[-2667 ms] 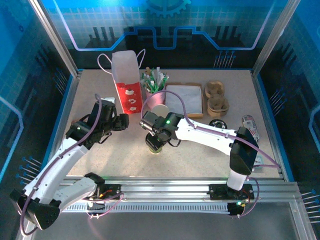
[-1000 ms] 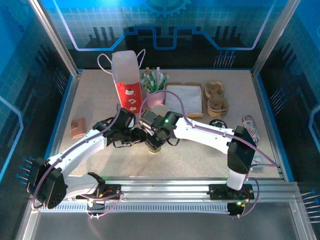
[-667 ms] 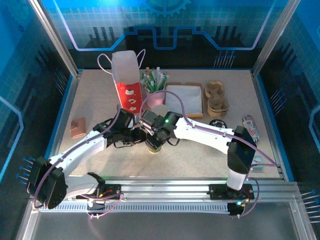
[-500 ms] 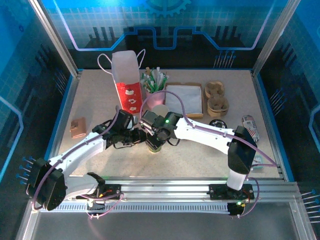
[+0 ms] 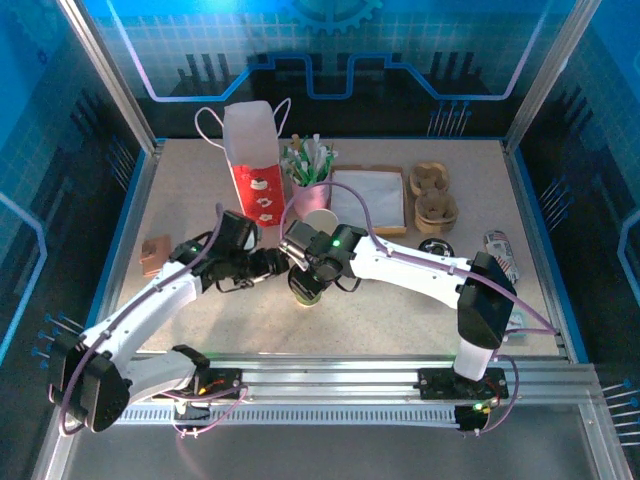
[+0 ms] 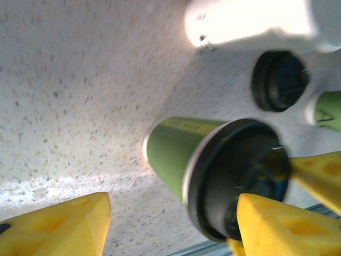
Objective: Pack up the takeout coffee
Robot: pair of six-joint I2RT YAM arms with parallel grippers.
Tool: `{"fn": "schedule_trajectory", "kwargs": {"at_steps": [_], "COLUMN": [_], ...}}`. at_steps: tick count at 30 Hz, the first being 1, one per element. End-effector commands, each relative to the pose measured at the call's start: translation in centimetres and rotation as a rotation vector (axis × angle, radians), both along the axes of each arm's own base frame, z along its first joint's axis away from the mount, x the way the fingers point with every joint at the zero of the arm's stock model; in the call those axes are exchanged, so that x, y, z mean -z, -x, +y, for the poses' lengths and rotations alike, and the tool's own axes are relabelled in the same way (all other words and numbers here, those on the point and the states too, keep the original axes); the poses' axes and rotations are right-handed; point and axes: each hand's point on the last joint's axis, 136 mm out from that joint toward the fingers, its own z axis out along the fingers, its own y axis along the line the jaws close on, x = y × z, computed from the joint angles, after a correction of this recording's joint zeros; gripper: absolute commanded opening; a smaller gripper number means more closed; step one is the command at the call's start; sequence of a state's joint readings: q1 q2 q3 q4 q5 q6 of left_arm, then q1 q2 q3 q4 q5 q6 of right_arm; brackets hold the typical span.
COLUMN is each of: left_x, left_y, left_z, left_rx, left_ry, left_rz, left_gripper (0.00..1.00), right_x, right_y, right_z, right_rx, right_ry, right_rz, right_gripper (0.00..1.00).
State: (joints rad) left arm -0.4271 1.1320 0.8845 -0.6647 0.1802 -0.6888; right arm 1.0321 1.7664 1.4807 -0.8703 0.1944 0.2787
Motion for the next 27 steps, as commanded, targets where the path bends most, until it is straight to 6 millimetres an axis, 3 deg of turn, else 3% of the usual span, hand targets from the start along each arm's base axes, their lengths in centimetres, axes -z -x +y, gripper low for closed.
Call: {"fn": "schedule_trajectory", "kwargs": {"at_steps": [1,9,27], "left_x": [-2.3,-1.3,-2.2], "left_y": [-0.7,-2.0,-2.2], "left_z": [0.8,2.1,3.9], "left_rx": [-0.003,-0.041,-0.074], "left_ry": [-0.016,-0.001,-0.021], "left_rz": [-0.043,-0.028,-0.069], "left_gripper": [0.66,0.67,0.67], "right_x": [4.1,3.1,-0.8], "right_y": [2.3,2.2,1.1], "right_z": [-2.3,-2.3,-2.7], "right_rx": [-0.027,-0.039,-0.037], "right_ry": [0.131,0.118,0.045], "right_rz": [0.152,0.137,0.068], "right_gripper": [0.58,0.58,0.57]}}
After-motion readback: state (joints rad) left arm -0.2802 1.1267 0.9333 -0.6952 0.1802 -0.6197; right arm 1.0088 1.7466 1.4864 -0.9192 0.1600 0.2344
